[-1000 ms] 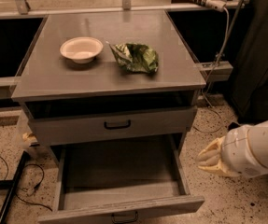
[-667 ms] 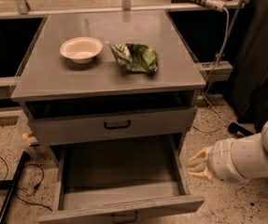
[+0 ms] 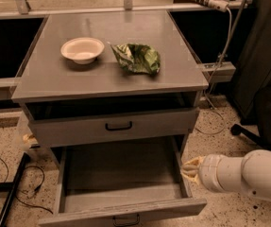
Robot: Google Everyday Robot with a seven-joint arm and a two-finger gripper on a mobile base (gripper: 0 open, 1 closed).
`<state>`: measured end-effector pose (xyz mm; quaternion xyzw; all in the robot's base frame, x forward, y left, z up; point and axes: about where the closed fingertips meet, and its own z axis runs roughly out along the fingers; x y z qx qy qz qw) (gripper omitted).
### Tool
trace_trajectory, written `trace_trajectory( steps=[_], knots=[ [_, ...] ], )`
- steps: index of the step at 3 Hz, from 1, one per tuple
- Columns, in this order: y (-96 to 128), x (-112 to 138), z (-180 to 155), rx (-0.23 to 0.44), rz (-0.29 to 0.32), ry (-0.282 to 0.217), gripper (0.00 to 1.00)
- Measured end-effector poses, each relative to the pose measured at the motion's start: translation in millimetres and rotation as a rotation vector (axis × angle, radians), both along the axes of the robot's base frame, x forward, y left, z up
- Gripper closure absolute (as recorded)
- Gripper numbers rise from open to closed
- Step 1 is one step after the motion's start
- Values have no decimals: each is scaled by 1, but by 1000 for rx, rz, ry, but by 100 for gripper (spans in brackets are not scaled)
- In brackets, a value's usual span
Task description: Close middle drawer
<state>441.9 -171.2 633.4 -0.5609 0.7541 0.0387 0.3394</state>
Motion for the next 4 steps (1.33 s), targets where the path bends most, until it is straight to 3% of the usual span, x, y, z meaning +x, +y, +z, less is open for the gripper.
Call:
trace_trajectory(
  steps=[2, 4],
  knots=[
    [9, -25, -30, -14, 11, 75, 100],
    [27, -71, -98, 15, 92, 138, 100]
  ],
)
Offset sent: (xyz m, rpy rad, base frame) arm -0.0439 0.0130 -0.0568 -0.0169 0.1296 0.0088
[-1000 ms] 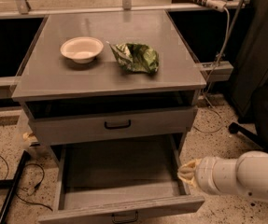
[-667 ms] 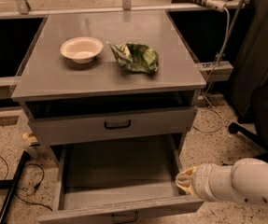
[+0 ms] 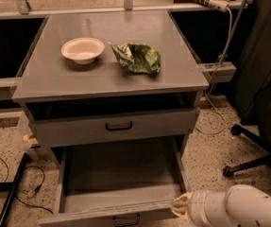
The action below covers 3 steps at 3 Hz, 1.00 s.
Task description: Close middle drawer
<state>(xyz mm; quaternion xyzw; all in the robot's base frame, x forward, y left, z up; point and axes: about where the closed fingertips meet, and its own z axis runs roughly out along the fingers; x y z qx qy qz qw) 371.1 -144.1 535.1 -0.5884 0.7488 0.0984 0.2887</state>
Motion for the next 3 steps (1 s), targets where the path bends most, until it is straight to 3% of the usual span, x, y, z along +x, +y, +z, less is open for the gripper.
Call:
trace_trajectory(
  steps=[2, 3],
  knots=[
    [7, -22, -69, 11, 30, 79, 100],
    [9, -22, -90, 12, 39, 88, 100]
  ],
)
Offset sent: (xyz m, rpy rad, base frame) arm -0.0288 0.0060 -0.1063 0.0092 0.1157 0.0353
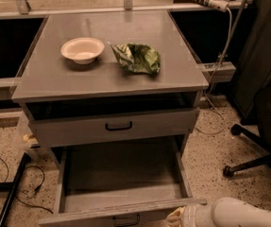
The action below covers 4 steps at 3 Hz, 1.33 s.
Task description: Close middle drawer
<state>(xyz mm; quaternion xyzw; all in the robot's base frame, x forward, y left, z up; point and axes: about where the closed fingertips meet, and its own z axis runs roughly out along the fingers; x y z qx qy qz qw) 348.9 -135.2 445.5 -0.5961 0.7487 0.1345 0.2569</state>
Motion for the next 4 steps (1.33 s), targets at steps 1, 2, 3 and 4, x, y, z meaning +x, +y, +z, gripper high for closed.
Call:
trace_trajectory(
  steps=[1, 2, 3, 4],
  knots=[
    [3, 8, -14, 5, -4, -5, 100],
    [3, 7, -15, 5, -4, -4, 81],
    [3, 7, -15, 5, -4, -4, 57],
    [3, 7, -15, 5, -4, -4, 34]
  ],
)
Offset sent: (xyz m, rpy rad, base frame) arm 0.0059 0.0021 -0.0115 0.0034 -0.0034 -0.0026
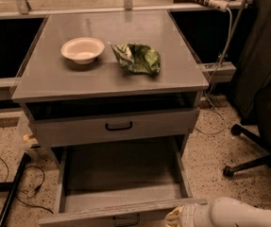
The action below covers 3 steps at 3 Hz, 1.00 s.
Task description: Close middle drawer
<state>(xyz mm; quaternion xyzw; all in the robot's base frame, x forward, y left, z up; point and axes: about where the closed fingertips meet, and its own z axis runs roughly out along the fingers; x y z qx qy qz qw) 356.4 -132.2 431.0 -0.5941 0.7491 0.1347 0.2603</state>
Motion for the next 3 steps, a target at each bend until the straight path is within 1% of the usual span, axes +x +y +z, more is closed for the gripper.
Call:
trace_trajectory(
  steps=[1, 2, 3],
  knots=[
    [0, 0, 0, 0, 0, 0, 11],
    [6, 16, -6, 43, 4, -11, 0],
    [6, 15, -6, 43, 4, -11, 19]
  ],
)
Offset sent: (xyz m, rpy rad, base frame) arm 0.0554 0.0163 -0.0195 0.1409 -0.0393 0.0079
